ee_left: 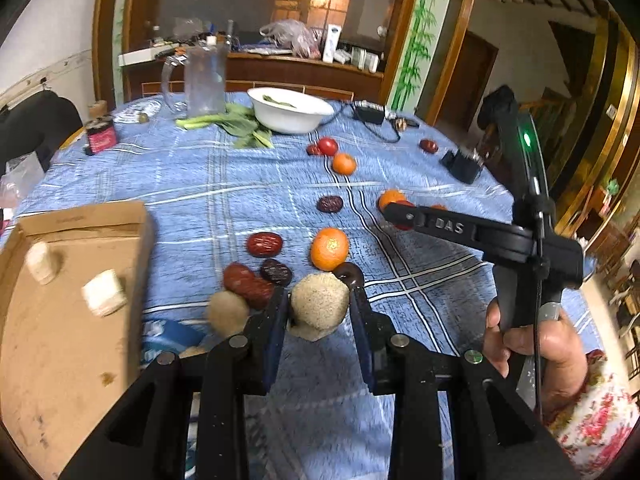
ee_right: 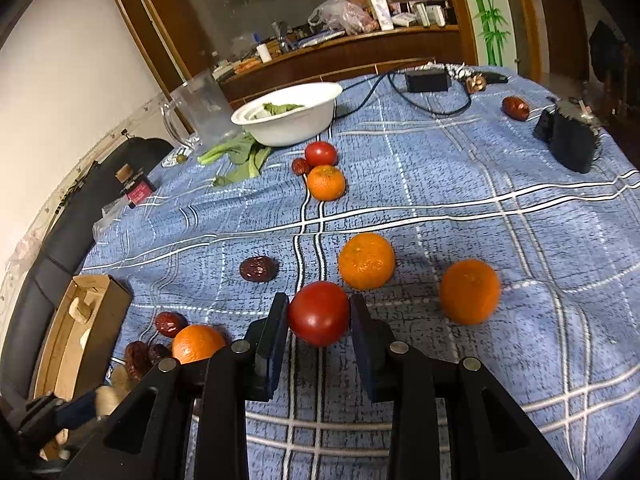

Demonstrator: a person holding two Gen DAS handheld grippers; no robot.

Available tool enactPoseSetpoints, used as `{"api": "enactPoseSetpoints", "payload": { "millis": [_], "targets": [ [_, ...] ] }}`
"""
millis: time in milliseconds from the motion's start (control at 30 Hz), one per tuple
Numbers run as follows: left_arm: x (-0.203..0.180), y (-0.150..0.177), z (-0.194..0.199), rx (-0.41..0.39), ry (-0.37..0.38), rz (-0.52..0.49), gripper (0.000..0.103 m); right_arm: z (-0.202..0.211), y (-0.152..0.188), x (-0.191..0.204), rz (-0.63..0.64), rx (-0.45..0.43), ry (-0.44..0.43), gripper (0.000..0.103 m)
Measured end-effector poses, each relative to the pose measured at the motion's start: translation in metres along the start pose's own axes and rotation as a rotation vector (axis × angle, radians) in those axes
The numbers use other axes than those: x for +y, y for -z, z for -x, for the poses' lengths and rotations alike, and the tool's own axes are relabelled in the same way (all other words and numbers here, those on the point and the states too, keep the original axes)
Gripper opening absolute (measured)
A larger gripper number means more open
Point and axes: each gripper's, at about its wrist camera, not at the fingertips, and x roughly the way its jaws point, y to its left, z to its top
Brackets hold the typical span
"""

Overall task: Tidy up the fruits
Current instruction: 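Carry the bun and tomato into the cardboard box and open both tools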

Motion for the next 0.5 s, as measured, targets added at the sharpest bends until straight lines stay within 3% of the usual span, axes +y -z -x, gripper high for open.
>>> {"api": "enactPoseSetpoints", "payload": {
  "millis": [233, 500],
  "targets": [
    [0.045, 0.005, 0.063, -0.082, -0.014, 0.076, 0.031, 0.056, 0.021, 0.024, 0.032, -0.057, -0.026, 0.032],
    [0.111, 0.015, 0.138, -0.153, -0.131, 0.131, 0.031, 0.103, 0.024, 0.083, 0.147, -0.066, -0.049, 0.033]
  ]
}}
